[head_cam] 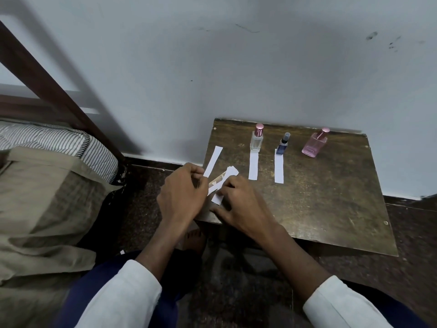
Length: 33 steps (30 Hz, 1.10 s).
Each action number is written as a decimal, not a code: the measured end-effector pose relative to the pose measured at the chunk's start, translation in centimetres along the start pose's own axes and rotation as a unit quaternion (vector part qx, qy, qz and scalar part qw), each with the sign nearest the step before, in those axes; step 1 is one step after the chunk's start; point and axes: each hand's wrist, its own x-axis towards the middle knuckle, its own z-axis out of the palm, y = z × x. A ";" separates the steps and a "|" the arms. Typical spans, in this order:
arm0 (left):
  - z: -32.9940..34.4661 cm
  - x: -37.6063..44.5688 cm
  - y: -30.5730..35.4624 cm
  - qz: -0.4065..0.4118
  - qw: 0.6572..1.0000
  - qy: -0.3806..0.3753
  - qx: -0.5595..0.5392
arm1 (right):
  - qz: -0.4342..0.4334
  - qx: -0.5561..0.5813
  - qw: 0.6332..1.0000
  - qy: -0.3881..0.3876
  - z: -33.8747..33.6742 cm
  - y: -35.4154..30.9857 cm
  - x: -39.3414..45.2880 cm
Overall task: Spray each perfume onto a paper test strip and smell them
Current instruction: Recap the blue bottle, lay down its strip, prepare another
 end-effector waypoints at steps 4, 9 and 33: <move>0.1 0.3 -0.3 0.002 1.000 -0.001 -0.010 | -0.041 -0.052 0.997 0.031 0.8 -0.2 0.1; 0.2 0.4 -0.6 0.015 1.000 -0.005 -0.018 | -0.041 -0.051 0.997 0.040 0.6 -0.6 0.3; 2.0 -0.5 1.1 0.198 0.928 -0.212 -0.235 | 0.248 0.599 0.758 0.078 -6.8 2.5 -0.7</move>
